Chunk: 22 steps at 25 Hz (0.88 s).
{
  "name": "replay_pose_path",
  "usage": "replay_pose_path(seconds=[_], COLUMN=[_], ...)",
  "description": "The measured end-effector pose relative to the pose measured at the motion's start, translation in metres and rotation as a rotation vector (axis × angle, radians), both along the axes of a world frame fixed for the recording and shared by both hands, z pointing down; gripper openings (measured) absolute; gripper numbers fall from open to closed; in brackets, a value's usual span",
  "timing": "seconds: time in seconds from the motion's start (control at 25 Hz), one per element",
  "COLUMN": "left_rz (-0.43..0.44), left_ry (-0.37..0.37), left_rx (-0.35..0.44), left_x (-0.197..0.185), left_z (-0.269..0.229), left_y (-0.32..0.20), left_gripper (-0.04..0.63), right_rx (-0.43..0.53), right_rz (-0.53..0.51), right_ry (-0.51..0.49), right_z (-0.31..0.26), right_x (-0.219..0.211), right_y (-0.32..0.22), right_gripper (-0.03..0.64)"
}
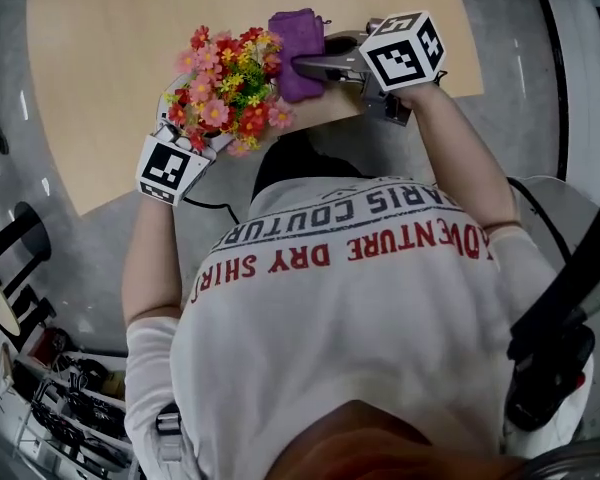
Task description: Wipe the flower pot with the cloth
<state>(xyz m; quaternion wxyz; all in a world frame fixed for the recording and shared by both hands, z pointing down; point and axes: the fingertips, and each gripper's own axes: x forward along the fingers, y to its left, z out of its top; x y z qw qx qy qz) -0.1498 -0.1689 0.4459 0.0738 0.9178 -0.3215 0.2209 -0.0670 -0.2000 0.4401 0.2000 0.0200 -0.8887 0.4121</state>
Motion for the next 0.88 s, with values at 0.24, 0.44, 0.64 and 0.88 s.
replay_pose_path(seconds=[0.24,0.44,0.64,0.88], left_rz=[0.014,0.014,0.017,0.031], left_ry=[0.015,0.014,0.015,0.000], left_rx=[0.000,0.008,0.011,0.002], left_x=[-0.003,-0.002,-0.002,-0.003], left_z=[0.003,0.003,0.003,0.003], left_y=[0.000,0.000,-0.002,0.000], left_gripper=[0.469,0.469,0.469,0.469], right_rx=[0.019,-0.004,-0.029,0.008], right_rz=[-0.081,-0.097,-0.089,-0.082], right_ry=[0.045,0.067,0.184,0.358], right_z=[0.008,0.018,0.039,0.058], right_x=[-0.018,-0.022,-0.023,-0.025], right_y=[0.000,-0.001,-0.009,-0.014], right_gripper=[0.066,0.064,0.064,0.064])
